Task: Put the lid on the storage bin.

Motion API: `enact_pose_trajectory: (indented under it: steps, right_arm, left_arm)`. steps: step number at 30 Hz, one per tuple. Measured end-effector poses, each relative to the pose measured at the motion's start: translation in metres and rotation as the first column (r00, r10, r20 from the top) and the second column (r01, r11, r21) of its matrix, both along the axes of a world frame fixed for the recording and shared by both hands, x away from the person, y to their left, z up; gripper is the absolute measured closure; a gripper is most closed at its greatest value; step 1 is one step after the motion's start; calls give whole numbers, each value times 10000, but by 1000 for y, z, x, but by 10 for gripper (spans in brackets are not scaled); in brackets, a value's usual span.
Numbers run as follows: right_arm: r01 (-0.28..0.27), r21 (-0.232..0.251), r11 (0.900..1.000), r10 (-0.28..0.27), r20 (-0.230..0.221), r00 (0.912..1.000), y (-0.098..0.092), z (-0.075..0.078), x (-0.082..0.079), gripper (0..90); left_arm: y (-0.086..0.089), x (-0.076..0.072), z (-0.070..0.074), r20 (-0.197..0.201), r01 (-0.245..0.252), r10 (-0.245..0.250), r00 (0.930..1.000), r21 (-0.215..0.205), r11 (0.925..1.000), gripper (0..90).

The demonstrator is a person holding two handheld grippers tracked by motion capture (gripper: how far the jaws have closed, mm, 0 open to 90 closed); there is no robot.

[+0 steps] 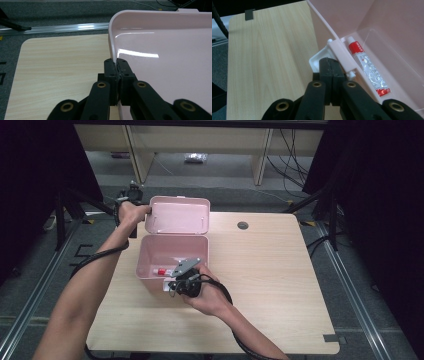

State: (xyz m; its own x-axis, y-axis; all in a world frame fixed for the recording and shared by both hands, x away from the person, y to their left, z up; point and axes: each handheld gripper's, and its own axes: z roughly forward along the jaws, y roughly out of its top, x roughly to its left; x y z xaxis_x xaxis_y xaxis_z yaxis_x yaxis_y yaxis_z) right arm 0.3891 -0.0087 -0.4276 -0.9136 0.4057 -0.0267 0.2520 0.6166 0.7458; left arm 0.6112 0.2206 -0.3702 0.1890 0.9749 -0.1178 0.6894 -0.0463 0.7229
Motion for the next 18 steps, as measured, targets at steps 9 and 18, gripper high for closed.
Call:
enact_pose_trajectory:
  steps: [9,18]
  right_arm:
    - [85,33,10000,-84,-322,9994,1,-2,0,900]
    - [10,45,10000,-9,-206,9998,3,-5,1,900]
  left_arm:
    - [2,-10,10,369,-122,120,9992,44,9999,876]
    - [2,-15,16,713,40,-56,9974,226,9997,874]
